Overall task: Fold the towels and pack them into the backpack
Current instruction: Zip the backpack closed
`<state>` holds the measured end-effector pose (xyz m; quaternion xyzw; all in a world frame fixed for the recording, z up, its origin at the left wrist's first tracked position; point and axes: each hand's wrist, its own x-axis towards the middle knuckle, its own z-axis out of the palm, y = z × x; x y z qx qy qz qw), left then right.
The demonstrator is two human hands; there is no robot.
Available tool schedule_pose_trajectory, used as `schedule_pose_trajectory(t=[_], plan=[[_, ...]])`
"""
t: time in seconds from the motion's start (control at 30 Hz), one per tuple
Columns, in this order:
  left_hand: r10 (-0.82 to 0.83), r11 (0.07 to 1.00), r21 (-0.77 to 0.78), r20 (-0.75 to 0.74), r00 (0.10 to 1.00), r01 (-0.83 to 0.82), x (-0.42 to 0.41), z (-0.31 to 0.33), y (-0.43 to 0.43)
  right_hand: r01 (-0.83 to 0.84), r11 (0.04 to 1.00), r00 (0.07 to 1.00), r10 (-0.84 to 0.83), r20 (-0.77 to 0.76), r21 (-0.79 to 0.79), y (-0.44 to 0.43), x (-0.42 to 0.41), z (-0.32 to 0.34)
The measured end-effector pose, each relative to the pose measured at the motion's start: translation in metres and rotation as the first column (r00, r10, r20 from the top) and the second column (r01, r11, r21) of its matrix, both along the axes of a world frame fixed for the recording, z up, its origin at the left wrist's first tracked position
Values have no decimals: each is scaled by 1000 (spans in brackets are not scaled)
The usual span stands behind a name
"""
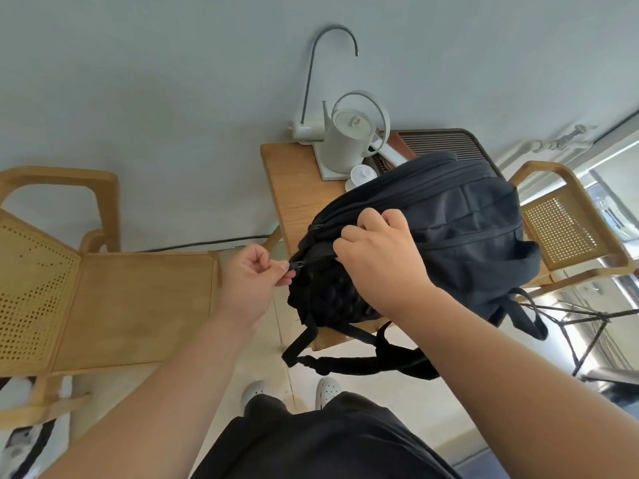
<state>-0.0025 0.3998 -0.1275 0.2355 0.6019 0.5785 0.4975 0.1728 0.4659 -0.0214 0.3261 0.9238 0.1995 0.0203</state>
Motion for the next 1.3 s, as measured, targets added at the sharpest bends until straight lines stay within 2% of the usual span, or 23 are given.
schedule_pose_trajectory(t=[0.17, 0.37, 0.57, 0.73, 0.8, 0.9, 1.03, 1.13, 1.2, 1.3], plan=[[-19, 996, -89, 112, 993, 29, 5, -33, -8, 2, 997, 999, 2, -50, 82, 6, 9, -1], [26, 989, -146, 299, 954, 18, 11, -52, -12, -6, 995, 998, 13, -63, 100, 8, 0, -7], [78, 989, -150, 480, 874, -6, 15, -62, -14, -6, 993, 999, 12, -50, 117, 9, -3, -13], [102, 985, -171, 524, 846, -13, 23, -70, -13, -18, 990, 997, 29, -75, 140, 7, -3, -21], [116, 981, -190, 478, 870, -27, 22, -68, -10, -1, 990, 992, 19, -125, 144, 8, -10, -22], [114, 971, -237, 312, 943, -39, 19, -54, -7, 75, 992, 974, -52, -220, 98, 15, -24, -23], [141, 962, -247, 100, 985, -113, 9, -31, -5, 208, 973, 923, -228, -309, -98, 28, -53, -30], [111, 982, -146, -78, 991, -122, 0, -14, -1, 306, 922, 846, -377, -376, -237, 36, -65, -39], [53, 994, -81, -212, 976, -72, -3, -3, 4, 325, 905, 836, -410, -365, -274, 35, -67, -42], [-5, 1000, -6, -381, 925, 3, 2, 14, 13, 286, 896, 893, -378, -246, -339, 32, -65, -35]])
